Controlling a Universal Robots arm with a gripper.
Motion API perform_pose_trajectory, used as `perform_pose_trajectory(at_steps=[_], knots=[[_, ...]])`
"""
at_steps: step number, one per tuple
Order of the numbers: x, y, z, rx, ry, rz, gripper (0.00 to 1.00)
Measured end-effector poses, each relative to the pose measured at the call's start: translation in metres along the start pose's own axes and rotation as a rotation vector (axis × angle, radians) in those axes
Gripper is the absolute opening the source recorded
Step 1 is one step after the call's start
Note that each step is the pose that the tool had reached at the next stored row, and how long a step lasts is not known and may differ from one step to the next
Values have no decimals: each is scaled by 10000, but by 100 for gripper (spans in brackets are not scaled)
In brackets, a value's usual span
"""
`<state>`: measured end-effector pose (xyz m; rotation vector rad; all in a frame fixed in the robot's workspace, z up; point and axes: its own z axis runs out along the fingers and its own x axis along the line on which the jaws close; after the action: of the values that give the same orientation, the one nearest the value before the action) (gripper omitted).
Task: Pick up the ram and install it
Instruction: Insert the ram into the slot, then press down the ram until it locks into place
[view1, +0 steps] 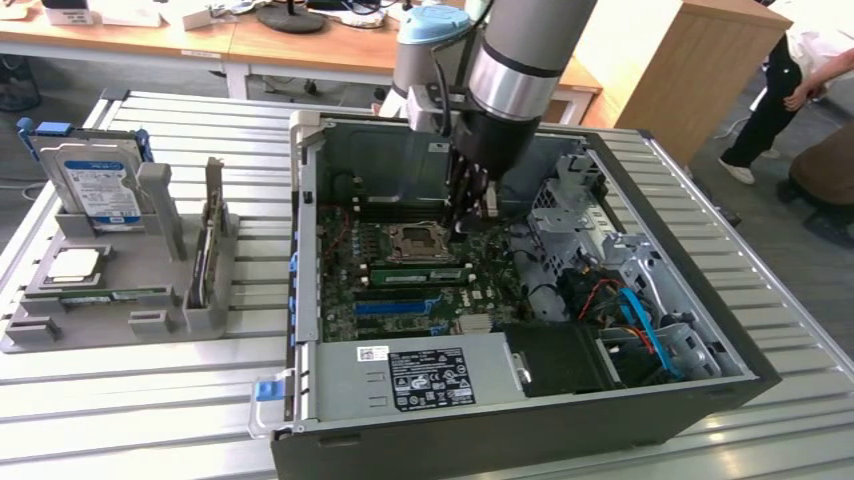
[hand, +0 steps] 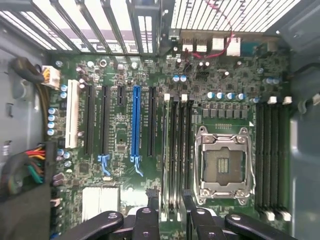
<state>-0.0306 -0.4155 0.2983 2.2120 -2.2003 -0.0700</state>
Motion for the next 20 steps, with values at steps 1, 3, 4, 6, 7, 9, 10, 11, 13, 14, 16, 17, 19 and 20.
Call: perform_pose_trajectory(at_steps=[1, 3, 4, 6, 7, 9, 10, 11, 13, 14, 16, 17, 19, 20], knots=[[-1, 2, -36, 0, 0, 0, 31], [-2, 4, -97, 0, 0, 0, 31], [-2, 6, -128, -1, 1, 0, 31], [-3, 8, -181, 0, 1, 0, 31], [-4, 10, -207, -1, 1, 0, 31], [-4, 12, -253, -1, 2, 0, 31], [-5, 13, -274, -1, 2, 0, 31], [-5, 14, -290, -1, 2, 0, 31], [-5, 15, -315, -1, 2, 0, 31], [-5, 15, -322, 0, 2, 0, 31], [-5, 15, -322, 0, 0, 0, 31], [-5, 15, -323, -1, 2, 0, 31], [-5, 15, -323, 0, 2, 0, 31], [-5, 15, -323, 0, 2, 0, 31]])
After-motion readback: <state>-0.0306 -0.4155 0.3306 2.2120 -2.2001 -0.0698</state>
